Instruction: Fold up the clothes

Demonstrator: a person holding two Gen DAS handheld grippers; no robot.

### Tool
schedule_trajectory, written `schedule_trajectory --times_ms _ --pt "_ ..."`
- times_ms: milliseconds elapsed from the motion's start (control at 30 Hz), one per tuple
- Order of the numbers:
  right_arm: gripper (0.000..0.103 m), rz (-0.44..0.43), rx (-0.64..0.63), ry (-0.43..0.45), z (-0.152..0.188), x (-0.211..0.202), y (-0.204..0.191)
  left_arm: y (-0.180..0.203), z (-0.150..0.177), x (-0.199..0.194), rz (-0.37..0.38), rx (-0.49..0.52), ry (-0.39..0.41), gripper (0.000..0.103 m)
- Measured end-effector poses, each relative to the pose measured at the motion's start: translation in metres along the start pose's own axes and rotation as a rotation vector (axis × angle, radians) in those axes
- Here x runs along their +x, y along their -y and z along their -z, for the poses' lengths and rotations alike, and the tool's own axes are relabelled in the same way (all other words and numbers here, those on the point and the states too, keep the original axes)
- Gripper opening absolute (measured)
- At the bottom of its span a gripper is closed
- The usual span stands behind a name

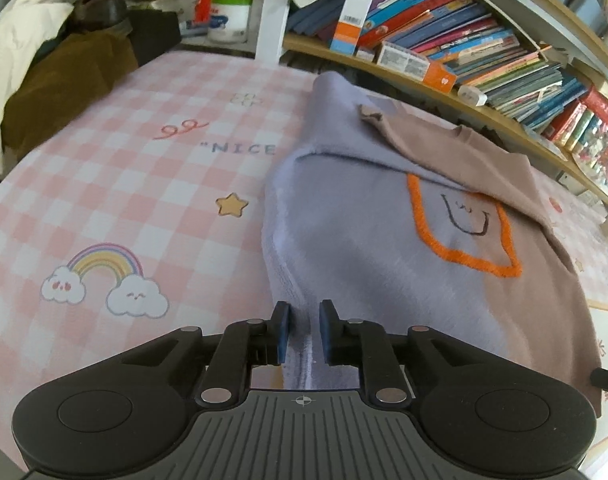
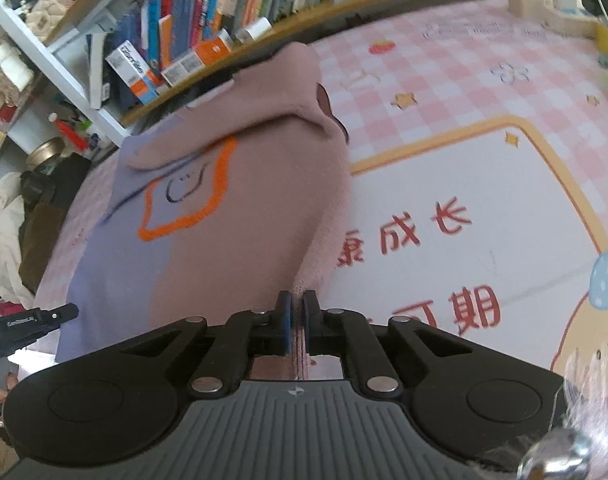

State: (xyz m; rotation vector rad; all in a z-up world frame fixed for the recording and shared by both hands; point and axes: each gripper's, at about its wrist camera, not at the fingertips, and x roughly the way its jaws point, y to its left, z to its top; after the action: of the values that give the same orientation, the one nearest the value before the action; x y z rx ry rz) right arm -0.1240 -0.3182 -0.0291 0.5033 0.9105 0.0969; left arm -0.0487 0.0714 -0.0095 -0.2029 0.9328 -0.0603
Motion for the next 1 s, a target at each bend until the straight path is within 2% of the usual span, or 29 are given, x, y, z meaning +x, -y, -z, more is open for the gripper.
schedule_trajectory --times_ms 33,167,300,367,433,467,500,533,633,733,933,1000 --pt "0.011 0.002 0.007 -0.004 0.000 0.001 0.002 -0.002 0.001 0.000 0.000 -0.004 -0.004 0.021" --pt "0.015 0.006 0.023 -0.013 0.003 0.003 0.005 -0.007 0.007 0.003 -0.003 -0.026 -0.031 0.039" --pt "0.017 0.000 0.021 -0.014 0.004 0.004 0.004 -0.009 0.010 0.004 0.005 -0.035 -0.048 0.050" --pt "0.018 0.000 0.021 -0.014 0.003 0.004 0.003 -0.007 0.010 0.004 0.014 -0.033 -0.047 0.050" --pt "0.018 0.001 0.020 -0.013 0.003 0.005 0.002 -0.005 0.011 0.003 0.024 -0.029 -0.038 0.043" --pt "0.016 0.002 0.016 -0.011 0.003 0.004 0.001 -0.003 0.011 0.002 0.024 -0.025 -0.031 0.029" --pt "0.007 0.002 0.010 -0.005 0.003 0.003 -0.001 -0.002 0.011 0.001 0.024 -0.020 -0.023 0.018" --pt "0.006 -0.005 0.002 0.004 0.003 0.001 -0.003 0.001 0.010 -0.002 0.031 -0.004 -0.008 0.016" --pt "0.006 -0.054 -0.030 0.047 0.001 -0.007 -0.013 0.009 0.008 -0.010 0.054 0.044 0.020 0.016" --pt "0.006 -0.039 -0.065 0.045 0.000 -0.007 -0.019 0.009 0.007 -0.008 0.052 0.051 0.004 0.017" --pt "0.012 -0.005 -0.006 -0.010 0.004 0.001 -0.004 -0.004 0.013 -0.003 0.061 0.005 -0.061 0.030" --pt "0.013 0.001 0.005 -0.019 0.005 0.003 -0.001 -0.008 0.015 -0.001 0.084 -0.016 -0.079 0.038"
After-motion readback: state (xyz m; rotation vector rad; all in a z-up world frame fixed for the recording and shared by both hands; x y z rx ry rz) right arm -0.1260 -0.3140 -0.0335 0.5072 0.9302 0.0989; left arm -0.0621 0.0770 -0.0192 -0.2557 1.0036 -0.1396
